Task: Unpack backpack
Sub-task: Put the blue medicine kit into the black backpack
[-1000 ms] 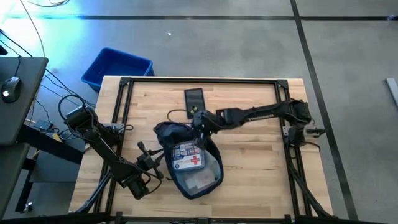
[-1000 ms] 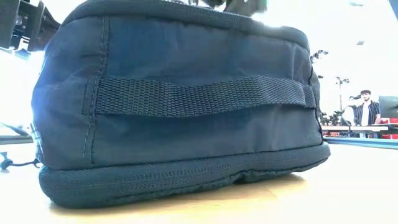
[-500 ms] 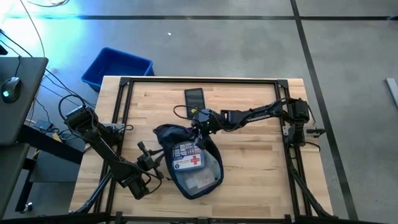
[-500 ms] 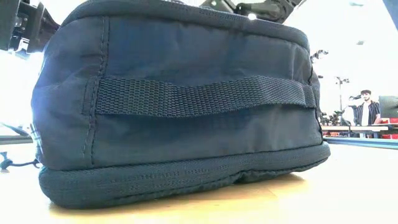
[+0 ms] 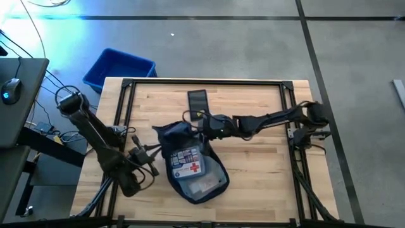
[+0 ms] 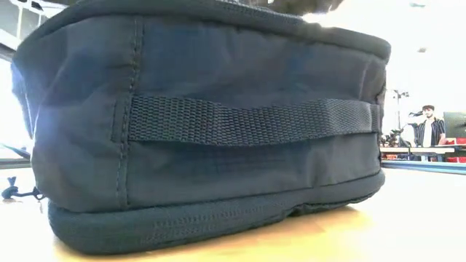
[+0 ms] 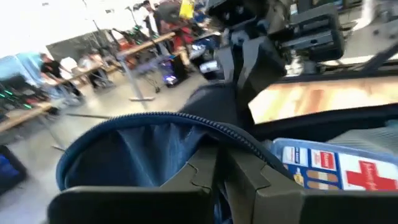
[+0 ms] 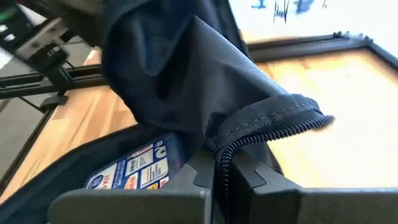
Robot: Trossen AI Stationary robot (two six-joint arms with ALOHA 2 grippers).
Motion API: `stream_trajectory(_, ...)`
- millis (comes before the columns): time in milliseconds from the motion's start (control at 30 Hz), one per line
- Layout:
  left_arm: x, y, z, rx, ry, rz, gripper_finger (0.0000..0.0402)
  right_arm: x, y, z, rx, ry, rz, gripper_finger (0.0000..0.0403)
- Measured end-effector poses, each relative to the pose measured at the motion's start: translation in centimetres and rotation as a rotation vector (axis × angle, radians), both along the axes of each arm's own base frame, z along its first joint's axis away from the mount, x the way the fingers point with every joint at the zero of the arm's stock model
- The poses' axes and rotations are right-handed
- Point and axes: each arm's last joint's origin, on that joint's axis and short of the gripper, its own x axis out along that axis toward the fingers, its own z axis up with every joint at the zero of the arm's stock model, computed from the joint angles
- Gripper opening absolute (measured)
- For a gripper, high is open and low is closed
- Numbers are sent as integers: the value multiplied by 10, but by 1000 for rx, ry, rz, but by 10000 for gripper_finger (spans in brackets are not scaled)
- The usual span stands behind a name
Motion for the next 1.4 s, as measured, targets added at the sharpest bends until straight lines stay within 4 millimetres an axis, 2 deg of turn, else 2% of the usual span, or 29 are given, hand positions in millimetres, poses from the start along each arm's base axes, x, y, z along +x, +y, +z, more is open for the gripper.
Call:
stream_trajectory(100,-9,-1,9,-55,20,-62,2,-4,17,0,-66,3,-30,1)
stream_trajectory(200,-15,-8,10,-80,35,-120,2,-10,29,-16,-106,44,-56,0)
stream_trajectory(300,-21,-14,9,-108,69,-180,0,-18,34,-34,-125,86,-112,0)
stream_trajectory(433,-26,-22,8,-187,116,-258,9,-26,32,-48,-108,117,-160,0)
stream_trajectory(567,-22,-29,2,-269,137,-282,40,-31,30,-58,-102,145,-170,0)
stream_trajectory(800,-11,-44,-14,-382,101,-265,131,-32,29,-60,-112,151,-181,0)
stream_trajectory(967,6,-55,-17,-364,1,-237,170,-25,13,-61,-58,123,-214,0)
stream_trajectory(1067,18,-59,-16,-326,-10,-246,174,-17,-6,-68,17,99,-183,0)
stream_trajectory(1200,31,-62,-17,-283,-37,-234,168,-13,-28,-88,-33,171,-164,8)
stream_trajectory(1300,40,-64,-20,-268,-50,-222,163,-14,-40,-90,-30,201,-143,42)
stream_trajectory(1400,47,-65,-30,-241,-35,-207,159,-17,-47,-82,-16,203,-106,102)
